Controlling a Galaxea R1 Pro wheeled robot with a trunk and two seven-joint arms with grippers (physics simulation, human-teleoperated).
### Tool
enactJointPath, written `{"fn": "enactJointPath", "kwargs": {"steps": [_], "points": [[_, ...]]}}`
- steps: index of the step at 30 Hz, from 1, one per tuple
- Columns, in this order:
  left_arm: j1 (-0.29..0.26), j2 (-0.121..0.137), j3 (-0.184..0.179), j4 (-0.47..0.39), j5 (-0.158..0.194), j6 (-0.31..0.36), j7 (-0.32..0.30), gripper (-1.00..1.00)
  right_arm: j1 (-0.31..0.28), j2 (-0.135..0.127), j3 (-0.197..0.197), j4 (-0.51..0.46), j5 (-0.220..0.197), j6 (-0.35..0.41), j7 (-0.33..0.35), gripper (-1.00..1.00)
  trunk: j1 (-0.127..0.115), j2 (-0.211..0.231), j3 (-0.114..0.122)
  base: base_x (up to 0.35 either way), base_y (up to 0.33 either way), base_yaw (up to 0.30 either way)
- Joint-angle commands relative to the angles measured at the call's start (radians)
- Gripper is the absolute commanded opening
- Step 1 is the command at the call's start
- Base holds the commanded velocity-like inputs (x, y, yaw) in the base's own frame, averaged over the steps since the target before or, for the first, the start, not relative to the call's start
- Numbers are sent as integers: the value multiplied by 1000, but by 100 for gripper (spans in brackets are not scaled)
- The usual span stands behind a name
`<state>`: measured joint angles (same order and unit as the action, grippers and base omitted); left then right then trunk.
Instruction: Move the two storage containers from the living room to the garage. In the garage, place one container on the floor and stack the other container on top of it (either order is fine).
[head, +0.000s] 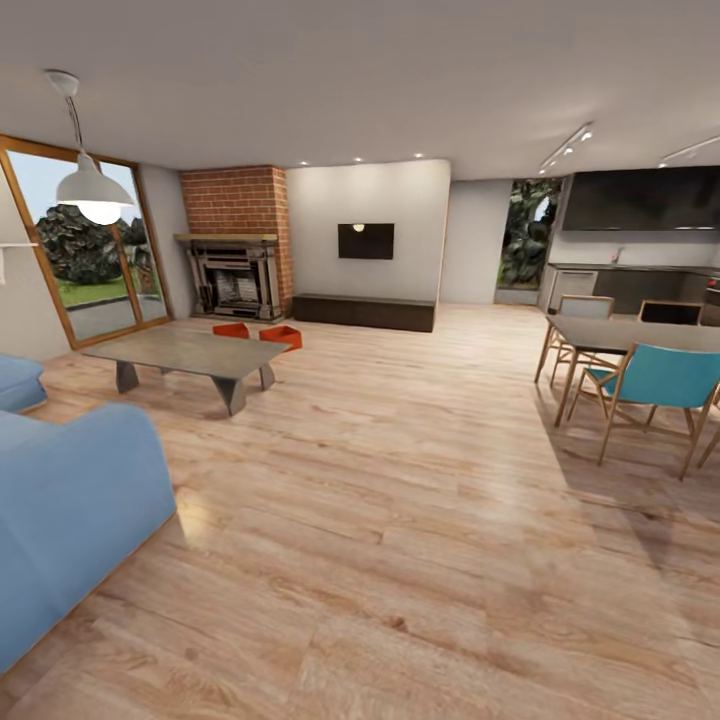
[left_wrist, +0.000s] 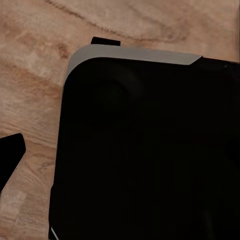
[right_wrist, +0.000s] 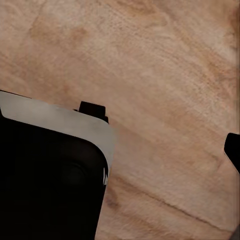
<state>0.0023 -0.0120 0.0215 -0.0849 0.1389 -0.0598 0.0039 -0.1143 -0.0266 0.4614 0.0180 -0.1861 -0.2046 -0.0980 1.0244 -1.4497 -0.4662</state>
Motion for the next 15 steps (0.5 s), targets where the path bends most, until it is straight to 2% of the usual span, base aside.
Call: {"fn": "enactJointPath", "kwargs": {"steps": [1, 15], "points": [[0, 0, 1, -1, 7, -1, 0, 100, -1, 0, 6, 2, -13, -4, -2, 100, 1, 0, -1, 323, 0, 0], [0, 0, 0, -1, 7, 0, -1, 100, -1, 0, 0, 2, -19, 0, -5, 100, 1, 0, -1, 323, 0, 0]]}}
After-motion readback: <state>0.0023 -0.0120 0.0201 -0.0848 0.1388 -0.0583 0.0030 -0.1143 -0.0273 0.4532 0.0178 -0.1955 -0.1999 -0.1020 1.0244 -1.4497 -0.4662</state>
